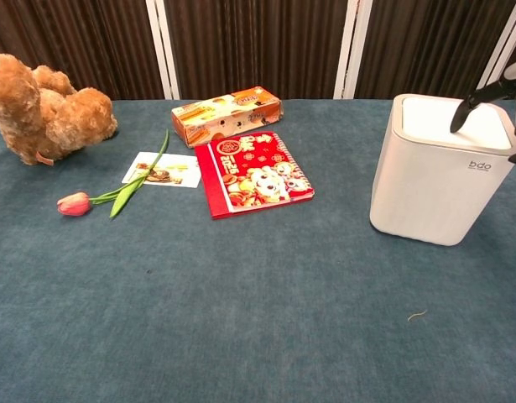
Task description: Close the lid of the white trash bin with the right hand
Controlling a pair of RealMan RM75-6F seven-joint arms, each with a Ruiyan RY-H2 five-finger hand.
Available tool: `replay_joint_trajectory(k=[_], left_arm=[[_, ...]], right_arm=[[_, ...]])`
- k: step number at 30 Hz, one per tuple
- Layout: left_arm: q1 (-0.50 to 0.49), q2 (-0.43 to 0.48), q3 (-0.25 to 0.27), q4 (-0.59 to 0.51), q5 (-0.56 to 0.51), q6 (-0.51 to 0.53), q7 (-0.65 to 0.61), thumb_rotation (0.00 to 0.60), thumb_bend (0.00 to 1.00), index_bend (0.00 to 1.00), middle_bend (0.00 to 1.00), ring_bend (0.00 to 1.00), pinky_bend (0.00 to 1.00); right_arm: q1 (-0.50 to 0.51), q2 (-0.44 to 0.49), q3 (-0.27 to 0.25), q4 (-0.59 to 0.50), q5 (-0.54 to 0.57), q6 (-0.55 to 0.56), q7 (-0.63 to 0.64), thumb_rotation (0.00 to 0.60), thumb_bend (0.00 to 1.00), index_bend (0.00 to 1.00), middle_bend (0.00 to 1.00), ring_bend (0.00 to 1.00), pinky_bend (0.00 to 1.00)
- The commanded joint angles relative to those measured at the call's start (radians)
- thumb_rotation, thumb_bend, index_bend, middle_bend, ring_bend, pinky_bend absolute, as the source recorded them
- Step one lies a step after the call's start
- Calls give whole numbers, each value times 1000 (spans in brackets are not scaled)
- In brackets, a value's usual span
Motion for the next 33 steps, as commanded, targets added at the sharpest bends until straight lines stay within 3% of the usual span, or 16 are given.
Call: replay_joint_trajectory(k=[1, 6, 10, 13, 17, 18, 21, 25, 27, 33], left_arm=[[0, 1, 1, -1, 1, -1, 1, 600, 410, 0, 0, 0, 13], [5, 3, 2, -2, 6, 12, -5, 600, 409, 0, 0, 0, 13], [9, 3, 1, 7, 13, 24, -18, 600, 410, 0, 0, 0, 13], [7, -4, 1, 7, 20, 27, -13, 600, 410, 0, 0, 0, 13], [7, -14, 1, 19, 45, 47, -19, 600, 413, 0, 0, 0, 13], [7, -18, 0, 24, 53, 55, -23, 600, 413, 0, 0, 0, 12], [12, -26, 1, 41, 78, 86, -39, 600, 411, 0, 0, 0, 9], [14, -35, 7, 50, 92, 94, -39, 600, 412, 0, 0, 0, 8], [11, -36, 9, 48, 93, 86, -33, 600, 412, 0, 0, 0, 8], [3, -39, 14, 50, 93, 65, -18, 600, 411, 0, 0, 0, 7]], right_arm=[[8, -8, -11, 0, 13, 6, -14, 600, 495, 317, 1000, 1000, 1000], [-21, 1, 3, -23, -42, 72, 21, 600, 496, 293, 1000, 1000, 1000], [-126, 18, 15, -49, -228, 235, 99, 600, 496, 172, 1000, 975, 976], [-204, 7, -9, -41, -357, 341, 117, 600, 496, 80, 908, 772, 808], [-321, -37, -74, -2, -519, 447, 161, 600, 496, 11, 497, 420, 479], [-350, -54, -89, 19, -561, 475, 180, 600, 495, 0, 327, 263, 315], [-453, -142, -132, 143, -687, 590, 270, 600, 461, 0, 54, 24, 44], [-578, -304, -143, 403, -763, 747, 376, 600, 390, 0, 0, 0, 0], [-605, -360, -131, 487, -752, 768, 386, 600, 367, 0, 0, 0, 0], [-614, -360, -114, 507, -728, 722, 371, 600, 361, 0, 0, 0, 0]])
